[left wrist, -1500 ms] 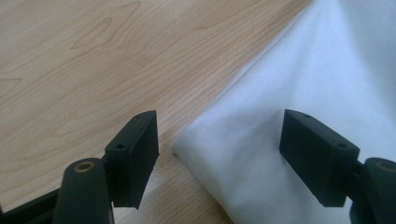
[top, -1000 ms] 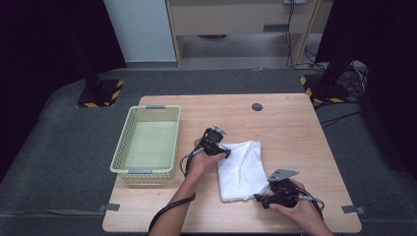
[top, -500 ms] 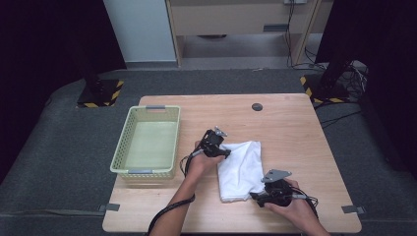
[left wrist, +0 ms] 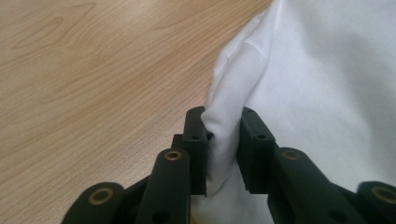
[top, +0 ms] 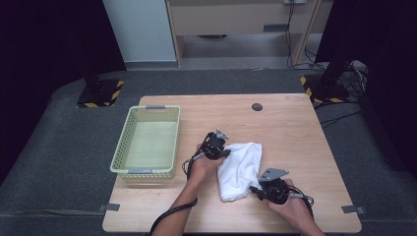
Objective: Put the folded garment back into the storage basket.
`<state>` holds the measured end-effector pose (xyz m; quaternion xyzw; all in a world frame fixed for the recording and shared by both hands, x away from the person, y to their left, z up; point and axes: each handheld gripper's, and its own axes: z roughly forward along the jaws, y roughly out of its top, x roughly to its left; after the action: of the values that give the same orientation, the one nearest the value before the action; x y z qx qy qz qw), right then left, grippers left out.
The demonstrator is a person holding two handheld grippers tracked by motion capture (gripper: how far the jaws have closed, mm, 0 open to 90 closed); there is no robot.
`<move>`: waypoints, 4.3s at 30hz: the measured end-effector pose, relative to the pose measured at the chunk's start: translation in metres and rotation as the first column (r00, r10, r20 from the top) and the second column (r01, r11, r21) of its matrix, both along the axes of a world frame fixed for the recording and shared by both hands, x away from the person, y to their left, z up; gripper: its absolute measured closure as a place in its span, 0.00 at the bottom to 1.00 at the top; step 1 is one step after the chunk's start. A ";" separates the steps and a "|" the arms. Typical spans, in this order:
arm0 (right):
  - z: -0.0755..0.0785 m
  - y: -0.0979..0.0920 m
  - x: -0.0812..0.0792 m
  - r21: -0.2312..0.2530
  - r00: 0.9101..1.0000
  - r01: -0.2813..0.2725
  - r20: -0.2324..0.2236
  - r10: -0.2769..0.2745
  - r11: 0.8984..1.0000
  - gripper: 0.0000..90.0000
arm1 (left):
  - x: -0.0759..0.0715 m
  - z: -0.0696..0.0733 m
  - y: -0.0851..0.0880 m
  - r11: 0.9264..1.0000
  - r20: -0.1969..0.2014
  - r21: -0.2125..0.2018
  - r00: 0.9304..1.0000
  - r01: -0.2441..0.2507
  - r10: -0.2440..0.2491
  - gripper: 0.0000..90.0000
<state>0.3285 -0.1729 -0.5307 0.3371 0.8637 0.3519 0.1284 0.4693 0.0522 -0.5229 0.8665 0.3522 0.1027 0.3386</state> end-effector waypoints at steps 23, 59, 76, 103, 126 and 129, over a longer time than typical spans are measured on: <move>0.025 0.000 -0.019 0.078 0.999 -0.023 0.033 0.020 0.997 0.87 | -0.018 0.048 0.000 0.999 0.057 0.030 0.998 0.022 -0.024 0.87; 0.074 0.040 0.000 0.056 0.993 -0.108 0.045 0.106 0.993 0.87 | -0.015 0.108 0.035 0.998 0.105 0.054 0.994 0.027 -0.033 0.87; 0.098 0.051 0.023 0.082 0.992 -0.119 0.042 0.116 0.989 0.87 | 0.012 0.135 0.048 0.997 0.105 0.061 0.993 0.040 -0.046 0.87; 0.132 0.084 0.045 0.086 0.988 -0.130 0.098 0.122 0.988 0.87 | 0.023 0.163 0.094 0.999 0.143 0.045 0.990 0.016 -0.022 0.87; 0.150 0.136 0.066 0.049 0.980 -0.162 0.125 0.155 0.986 0.87 | 0.037 0.185 0.140 0.996 0.197 0.078 0.980 -0.045 0.029 0.87; 0.153 0.144 0.069 0.042 0.978 -0.170 0.128 0.164 0.984 0.87 | 0.037 0.187 0.146 0.996 0.208 0.080 0.978 -0.049 0.031 0.87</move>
<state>0.3971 -0.0286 -0.3773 0.2442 0.8697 0.4045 0.1427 0.5064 0.1981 -0.3361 0.8574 0.3279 0.2136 0.3343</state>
